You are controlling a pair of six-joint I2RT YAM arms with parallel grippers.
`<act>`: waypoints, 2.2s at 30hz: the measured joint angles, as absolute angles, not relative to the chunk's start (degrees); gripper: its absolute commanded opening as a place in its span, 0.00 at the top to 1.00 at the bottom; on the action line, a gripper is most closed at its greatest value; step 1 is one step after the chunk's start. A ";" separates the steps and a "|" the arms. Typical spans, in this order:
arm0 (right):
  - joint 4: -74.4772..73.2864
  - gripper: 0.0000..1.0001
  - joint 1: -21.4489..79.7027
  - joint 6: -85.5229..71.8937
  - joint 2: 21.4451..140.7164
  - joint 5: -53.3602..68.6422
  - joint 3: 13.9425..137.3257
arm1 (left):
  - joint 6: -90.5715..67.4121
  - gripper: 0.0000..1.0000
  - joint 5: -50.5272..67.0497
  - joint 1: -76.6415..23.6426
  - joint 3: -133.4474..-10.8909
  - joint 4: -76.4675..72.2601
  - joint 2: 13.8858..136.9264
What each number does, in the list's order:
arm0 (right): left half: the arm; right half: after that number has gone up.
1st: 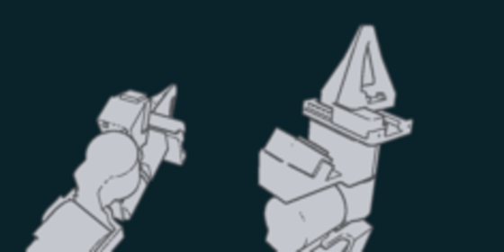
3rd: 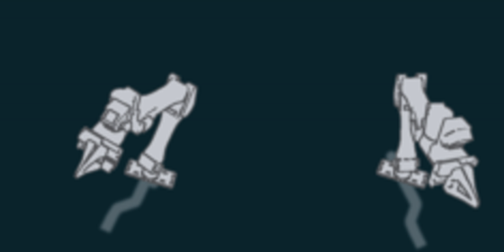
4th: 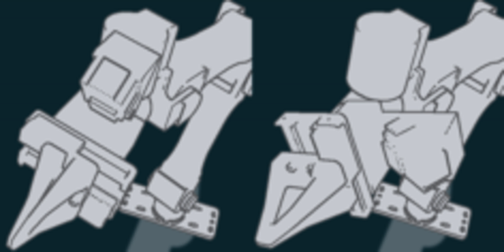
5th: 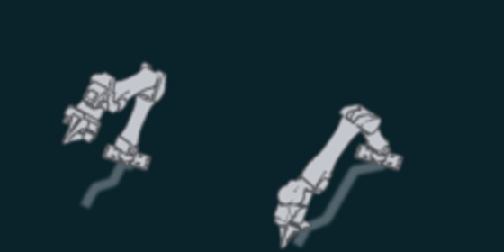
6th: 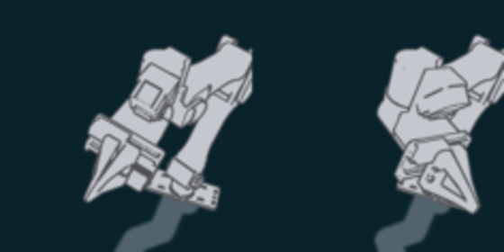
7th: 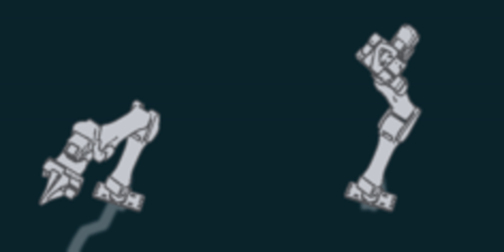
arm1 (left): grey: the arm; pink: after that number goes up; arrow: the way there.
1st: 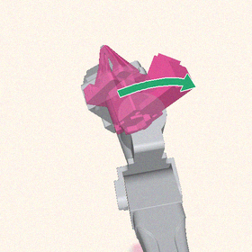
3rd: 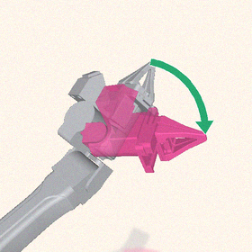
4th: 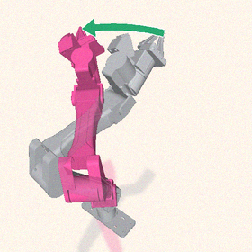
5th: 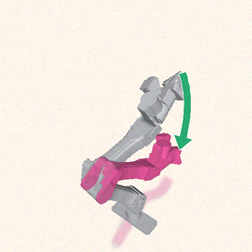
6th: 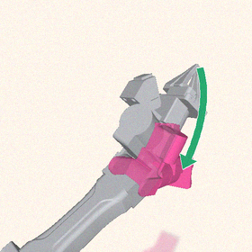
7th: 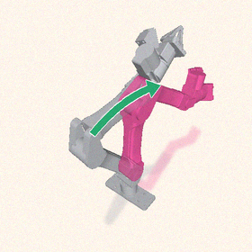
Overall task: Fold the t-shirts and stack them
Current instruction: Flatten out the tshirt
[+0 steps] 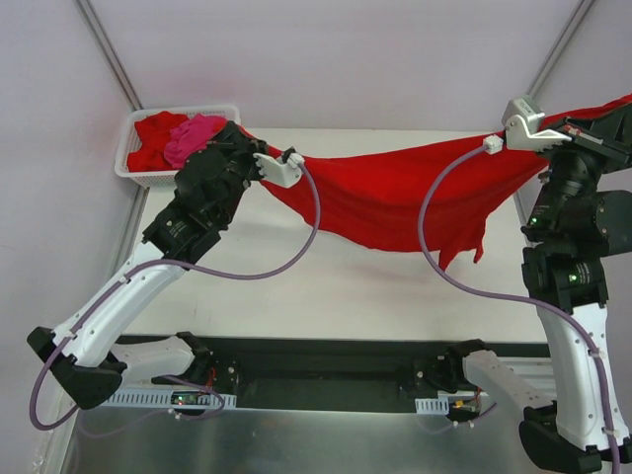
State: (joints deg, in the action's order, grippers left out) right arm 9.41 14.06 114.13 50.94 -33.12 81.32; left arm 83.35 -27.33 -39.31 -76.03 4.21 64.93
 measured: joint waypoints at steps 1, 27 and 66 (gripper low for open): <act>9.45 0.99 14.06 114.13 50.59 -32.93 81.32 | 83.83 1.00 -27.35 -39.31 -75.55 3.88 64.14; 9.82 0.99 13.96 114.26 42.83 -18.11 83.85 | 84.55 1.00 -20.47 -46.52 -66.72 7.33 45.12; 4.16 0.01 6.50 102.24 56.14 -20.56 69.25 | 88.60 0.01 -10.76 -32.84 -59.37 -10.57 71.37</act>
State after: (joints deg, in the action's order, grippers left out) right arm 4.16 6.50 102.24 56.14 -20.56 69.25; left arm 88.60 -10.76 -32.84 -59.37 -10.57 71.37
